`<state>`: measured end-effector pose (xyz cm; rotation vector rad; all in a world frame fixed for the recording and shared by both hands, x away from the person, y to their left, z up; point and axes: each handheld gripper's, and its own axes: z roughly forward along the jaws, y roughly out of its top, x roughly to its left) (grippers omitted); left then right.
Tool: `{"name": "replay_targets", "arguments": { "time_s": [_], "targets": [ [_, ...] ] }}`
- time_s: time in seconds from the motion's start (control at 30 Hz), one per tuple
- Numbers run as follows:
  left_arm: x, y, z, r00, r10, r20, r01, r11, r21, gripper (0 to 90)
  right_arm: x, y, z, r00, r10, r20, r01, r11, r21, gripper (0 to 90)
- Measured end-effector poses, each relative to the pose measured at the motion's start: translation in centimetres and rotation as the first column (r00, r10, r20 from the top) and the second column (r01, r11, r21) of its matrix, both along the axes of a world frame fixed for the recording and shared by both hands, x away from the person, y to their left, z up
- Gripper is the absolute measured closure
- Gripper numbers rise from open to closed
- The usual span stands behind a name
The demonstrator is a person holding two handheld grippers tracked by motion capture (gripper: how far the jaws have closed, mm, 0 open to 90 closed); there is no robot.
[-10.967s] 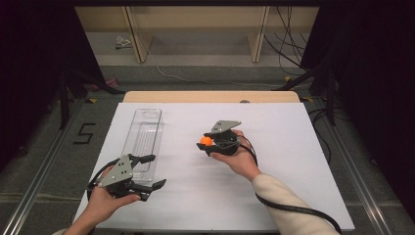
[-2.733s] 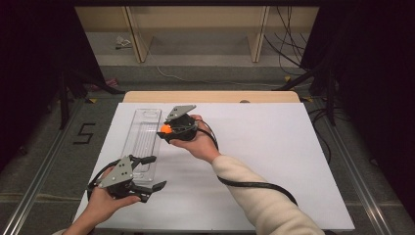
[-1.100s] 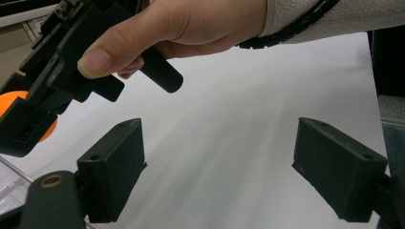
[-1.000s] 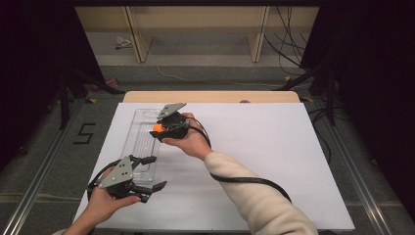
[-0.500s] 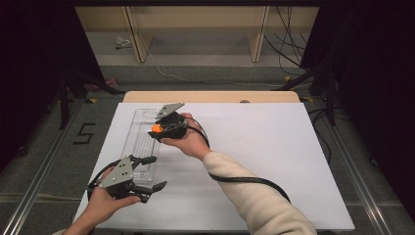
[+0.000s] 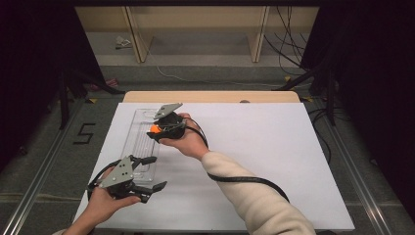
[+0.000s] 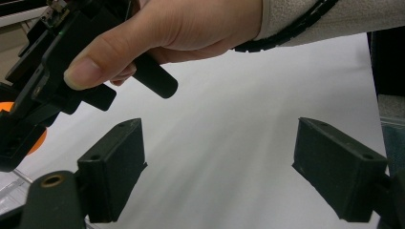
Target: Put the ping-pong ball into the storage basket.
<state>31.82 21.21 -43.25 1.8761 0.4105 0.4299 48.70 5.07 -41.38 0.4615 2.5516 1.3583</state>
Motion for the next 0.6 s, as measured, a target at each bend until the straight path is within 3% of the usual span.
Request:
{"name": "replay_targets", "arguments": {
  "time_s": [0.6],
  "targets": [
    [0.00,-0.01,-0.02,1.0000,-0.002,-0.001,0.002,1.0000,0.001,17.5,0.05,0.59,-0.04,1.0000,0.007,0.000,-0.007,1.0000,-0.005,51.4]
  ]
}}
